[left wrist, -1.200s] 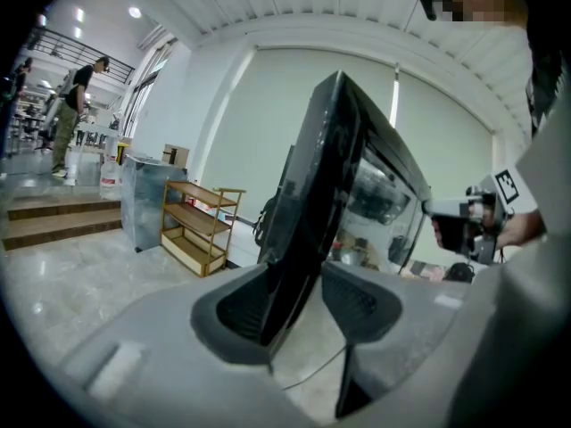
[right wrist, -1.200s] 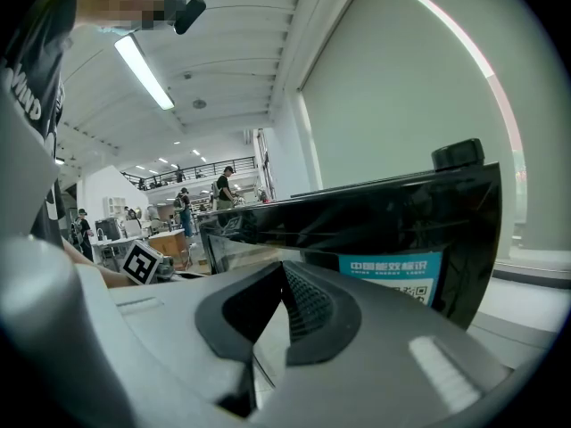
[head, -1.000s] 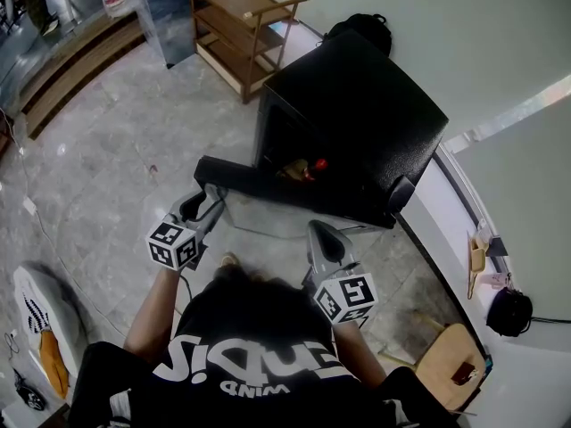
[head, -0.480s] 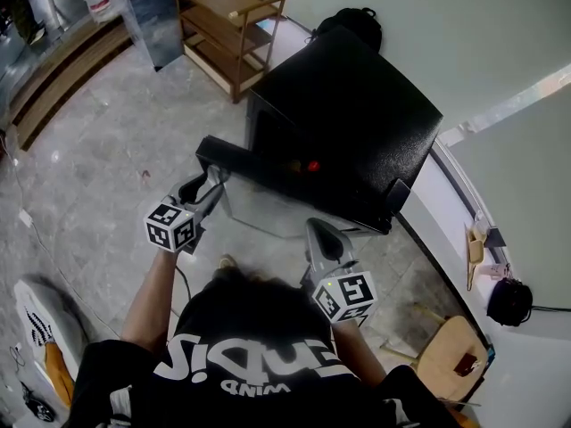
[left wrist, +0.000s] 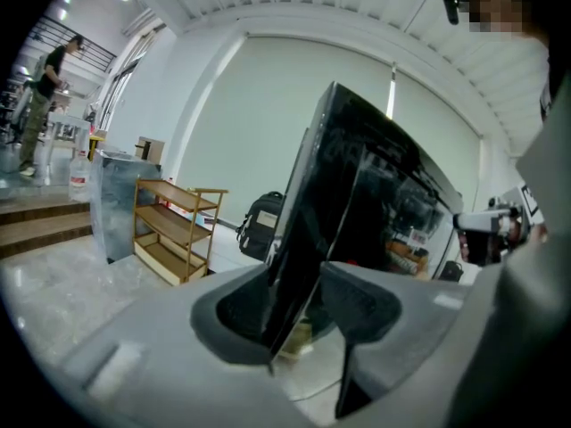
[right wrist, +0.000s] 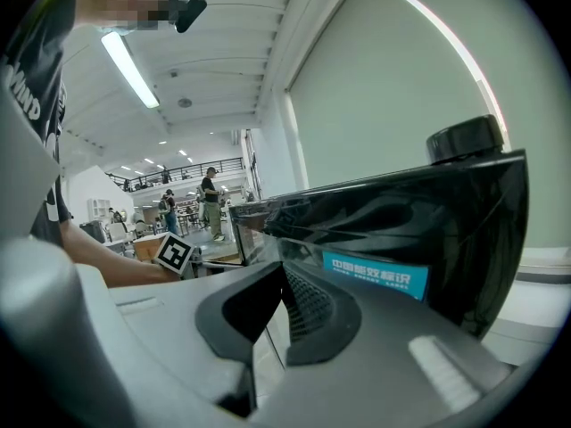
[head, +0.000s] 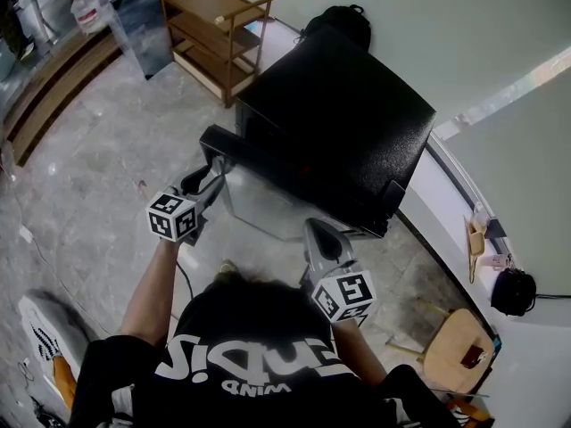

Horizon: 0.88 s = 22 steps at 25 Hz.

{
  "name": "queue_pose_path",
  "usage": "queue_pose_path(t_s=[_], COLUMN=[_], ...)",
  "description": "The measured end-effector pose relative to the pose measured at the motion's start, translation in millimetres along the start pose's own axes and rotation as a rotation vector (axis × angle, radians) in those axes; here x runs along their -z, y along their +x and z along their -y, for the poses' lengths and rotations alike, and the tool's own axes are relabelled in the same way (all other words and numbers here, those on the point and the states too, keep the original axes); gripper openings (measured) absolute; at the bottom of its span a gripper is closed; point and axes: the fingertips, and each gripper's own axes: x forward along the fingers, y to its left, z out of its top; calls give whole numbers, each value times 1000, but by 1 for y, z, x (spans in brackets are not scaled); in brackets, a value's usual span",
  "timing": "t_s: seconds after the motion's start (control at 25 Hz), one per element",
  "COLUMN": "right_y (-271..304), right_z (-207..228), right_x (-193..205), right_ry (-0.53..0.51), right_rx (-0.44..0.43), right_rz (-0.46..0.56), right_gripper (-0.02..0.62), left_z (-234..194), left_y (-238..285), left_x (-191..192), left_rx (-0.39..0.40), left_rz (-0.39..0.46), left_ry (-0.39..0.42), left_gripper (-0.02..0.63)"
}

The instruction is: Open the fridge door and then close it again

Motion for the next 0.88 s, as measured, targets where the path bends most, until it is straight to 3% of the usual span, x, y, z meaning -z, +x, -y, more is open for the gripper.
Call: queue_pose_path(t_s=[0.48, 0.88], right_y=[-2, -6], right_z=[8, 19], right_x=[-1, -4], right_ry=[16, 16], right_rx=[46, 78], right_rz=[0, 5], right_gripper=[-2, -2], left_z=[-7, -6], left_y=[36, 56], left_x=[-15, -22], left_rx=[53, 30], left_rz=[-18, -6], left_ry=[10, 1], left_gripper=[178, 158])
